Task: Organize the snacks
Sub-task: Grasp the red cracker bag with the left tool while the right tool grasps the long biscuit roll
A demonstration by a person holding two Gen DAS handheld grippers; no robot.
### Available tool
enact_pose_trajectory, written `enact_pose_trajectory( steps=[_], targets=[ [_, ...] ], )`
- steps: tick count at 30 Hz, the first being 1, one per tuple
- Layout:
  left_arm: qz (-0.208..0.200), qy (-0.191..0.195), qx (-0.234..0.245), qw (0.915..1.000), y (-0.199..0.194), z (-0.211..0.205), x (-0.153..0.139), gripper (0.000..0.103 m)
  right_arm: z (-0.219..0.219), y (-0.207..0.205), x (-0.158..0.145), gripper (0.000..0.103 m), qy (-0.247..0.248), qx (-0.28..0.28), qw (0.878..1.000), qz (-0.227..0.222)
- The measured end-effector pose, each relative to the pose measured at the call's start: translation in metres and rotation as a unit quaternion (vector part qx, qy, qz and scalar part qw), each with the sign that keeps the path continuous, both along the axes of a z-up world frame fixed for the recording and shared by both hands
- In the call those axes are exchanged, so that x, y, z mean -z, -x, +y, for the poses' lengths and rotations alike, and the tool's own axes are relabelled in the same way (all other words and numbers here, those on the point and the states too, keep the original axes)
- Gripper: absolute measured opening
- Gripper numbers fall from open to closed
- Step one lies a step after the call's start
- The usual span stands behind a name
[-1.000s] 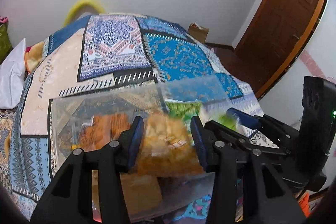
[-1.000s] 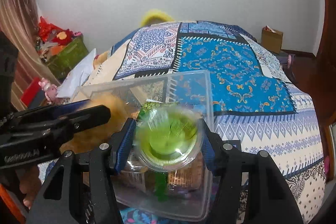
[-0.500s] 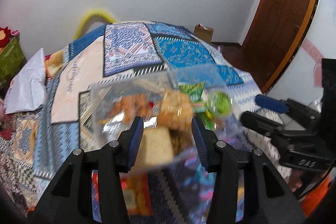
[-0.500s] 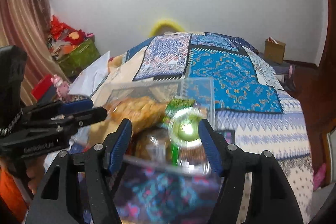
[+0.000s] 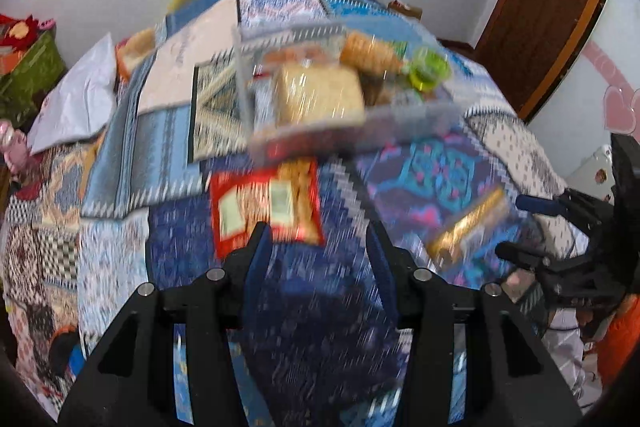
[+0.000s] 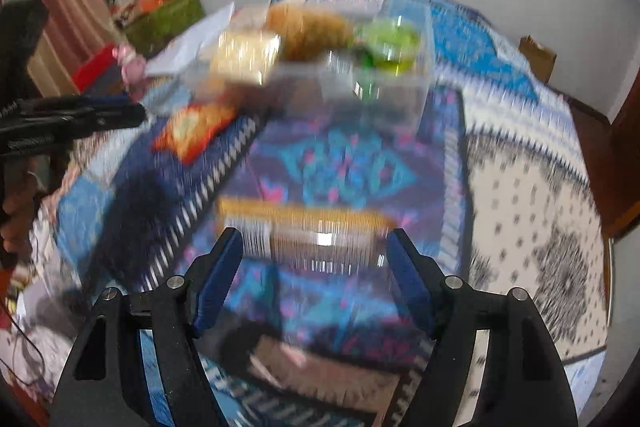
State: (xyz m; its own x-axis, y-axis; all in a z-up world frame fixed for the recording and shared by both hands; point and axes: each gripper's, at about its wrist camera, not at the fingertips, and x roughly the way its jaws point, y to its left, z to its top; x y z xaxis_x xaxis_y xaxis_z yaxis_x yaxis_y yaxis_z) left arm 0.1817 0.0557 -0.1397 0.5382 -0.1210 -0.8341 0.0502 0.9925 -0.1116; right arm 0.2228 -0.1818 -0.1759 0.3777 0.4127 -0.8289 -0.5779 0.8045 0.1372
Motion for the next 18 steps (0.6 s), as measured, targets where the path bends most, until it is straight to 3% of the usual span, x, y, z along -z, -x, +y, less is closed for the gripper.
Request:
enact_pose_trajectory(
  steps=[2,3,7,11,15,18],
  targets=[
    [0.011,0.002,-0.004,0.9999,0.007,0.004,0.009,0.048,0.001,-0.002,0.006,0.076,0.015,0.0,1.0,0.002],
    [0.015,0.003,-0.006,0.9999,0.009,0.005,0.013,0.048,0.003,-0.005,0.007,0.082,0.023,-0.002,1.0,0.0],
    [0.028,0.014,-0.019,0.9993,0.011,0.014,0.024,0.048,0.019,-0.02,0.008,0.085,0.037,-0.02,0.999,-0.001],
    [0.036,0.023,-0.035,0.9985,0.008,0.025,0.033,0.048,0.043,-0.035,0.01,0.101,0.049,-0.07,0.996,0.002],
    [0.043,0.032,-0.044,0.9975,0.003,0.032,0.042,0.048,0.064,-0.041,0.012,0.103,0.062,-0.111,0.992,0.002],
    [0.052,0.04,-0.052,0.9965,0.0,0.037,0.05,0.048,0.071,-0.046,0.016,0.103,0.055,-0.113,0.992,0.013]
  ],
)
